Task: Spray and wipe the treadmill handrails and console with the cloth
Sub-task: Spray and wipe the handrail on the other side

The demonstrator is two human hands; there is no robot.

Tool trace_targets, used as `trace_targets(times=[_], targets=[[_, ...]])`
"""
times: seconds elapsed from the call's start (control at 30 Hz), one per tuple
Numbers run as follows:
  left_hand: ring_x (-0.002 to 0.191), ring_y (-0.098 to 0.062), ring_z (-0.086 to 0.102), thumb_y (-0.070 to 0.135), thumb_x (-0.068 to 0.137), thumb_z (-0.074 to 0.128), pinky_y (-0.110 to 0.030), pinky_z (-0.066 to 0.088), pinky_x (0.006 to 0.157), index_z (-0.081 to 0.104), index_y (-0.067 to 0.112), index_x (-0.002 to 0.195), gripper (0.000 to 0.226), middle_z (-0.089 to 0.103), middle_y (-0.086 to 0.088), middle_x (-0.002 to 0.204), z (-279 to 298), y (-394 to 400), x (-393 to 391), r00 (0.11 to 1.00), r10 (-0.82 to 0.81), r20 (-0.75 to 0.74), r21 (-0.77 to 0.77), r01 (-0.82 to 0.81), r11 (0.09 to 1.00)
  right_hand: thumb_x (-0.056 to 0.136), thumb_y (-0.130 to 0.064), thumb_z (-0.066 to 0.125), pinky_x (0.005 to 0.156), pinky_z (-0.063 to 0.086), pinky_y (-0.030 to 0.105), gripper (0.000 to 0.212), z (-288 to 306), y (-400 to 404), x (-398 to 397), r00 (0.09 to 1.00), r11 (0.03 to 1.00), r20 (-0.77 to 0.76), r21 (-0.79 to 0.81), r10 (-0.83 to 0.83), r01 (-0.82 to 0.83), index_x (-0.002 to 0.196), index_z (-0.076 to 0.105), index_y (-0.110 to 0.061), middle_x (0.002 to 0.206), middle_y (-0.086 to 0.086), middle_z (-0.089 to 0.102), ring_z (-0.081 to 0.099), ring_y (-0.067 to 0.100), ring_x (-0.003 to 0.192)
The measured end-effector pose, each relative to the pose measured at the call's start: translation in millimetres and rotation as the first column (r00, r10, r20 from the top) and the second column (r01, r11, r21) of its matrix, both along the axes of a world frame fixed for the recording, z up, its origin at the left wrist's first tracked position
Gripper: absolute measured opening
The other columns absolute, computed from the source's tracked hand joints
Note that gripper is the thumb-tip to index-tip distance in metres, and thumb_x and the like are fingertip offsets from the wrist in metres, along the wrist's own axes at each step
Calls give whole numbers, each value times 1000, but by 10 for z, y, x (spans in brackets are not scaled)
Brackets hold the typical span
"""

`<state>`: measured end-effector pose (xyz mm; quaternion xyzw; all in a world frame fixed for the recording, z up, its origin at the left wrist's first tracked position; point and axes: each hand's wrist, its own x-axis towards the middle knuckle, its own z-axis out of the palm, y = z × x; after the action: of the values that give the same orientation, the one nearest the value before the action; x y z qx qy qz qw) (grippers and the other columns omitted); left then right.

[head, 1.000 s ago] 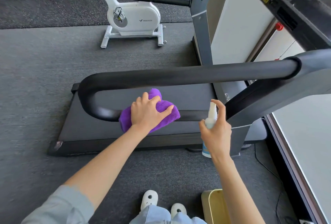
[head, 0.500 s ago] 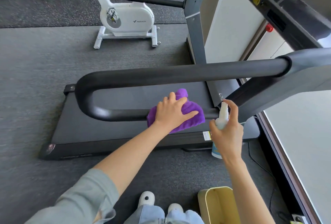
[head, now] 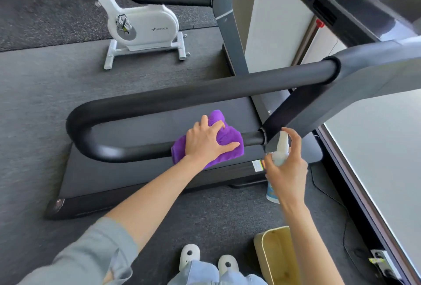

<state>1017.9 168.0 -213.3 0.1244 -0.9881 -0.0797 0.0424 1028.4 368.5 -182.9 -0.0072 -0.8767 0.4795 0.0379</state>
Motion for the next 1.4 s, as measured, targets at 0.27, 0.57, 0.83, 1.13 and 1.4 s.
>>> trace_targets(times=[0.27,0.57,0.83,1.13,1.4], targets=[[94,-30,55,74,82,49,-34,41,68,55,25,120,63,49,-10,115,-88,628,-459,988,-155,-9,25,155,988,85,-8,60,57,47,32,60,117,345,166,1000,997,-23,70,-20,21,131,40,-40,71,-6,54,56,20,59],[77,-24,54,80,70,55,-33,43,64,61,25,104,65,46,-4,93,0,-321,331,981,-142,-135,-40,138,990,81,-5,57,55,40,33,61,149,-186,194,995,994,-31,48,96,-94,130,41,-39,64,-5,52,54,21,59],[77,-29,55,82,67,48,-36,44,64,64,20,95,70,45,-4,87,188,-1284,1105,984,77,-163,-114,-97,989,84,-6,58,54,51,39,62,145,-756,343,963,963,-19,18,268,-268,127,37,-46,67,0,56,56,26,58],[89,-28,52,83,74,45,-35,40,70,57,25,113,71,49,-10,111,62,-337,462,997,70,-45,-105,-74,992,84,-4,59,51,50,37,63,116,-557,407,983,983,-28,40,180,-179,126,40,-46,64,-1,55,57,24,54],[100,-28,50,65,79,62,-35,41,74,35,29,139,75,41,-14,129,-98,592,-248,982,-189,28,-212,191,958,83,-3,63,56,53,38,65,114,105,495,999,998,-15,49,30,-29,126,41,-47,67,-8,56,56,17,54]])
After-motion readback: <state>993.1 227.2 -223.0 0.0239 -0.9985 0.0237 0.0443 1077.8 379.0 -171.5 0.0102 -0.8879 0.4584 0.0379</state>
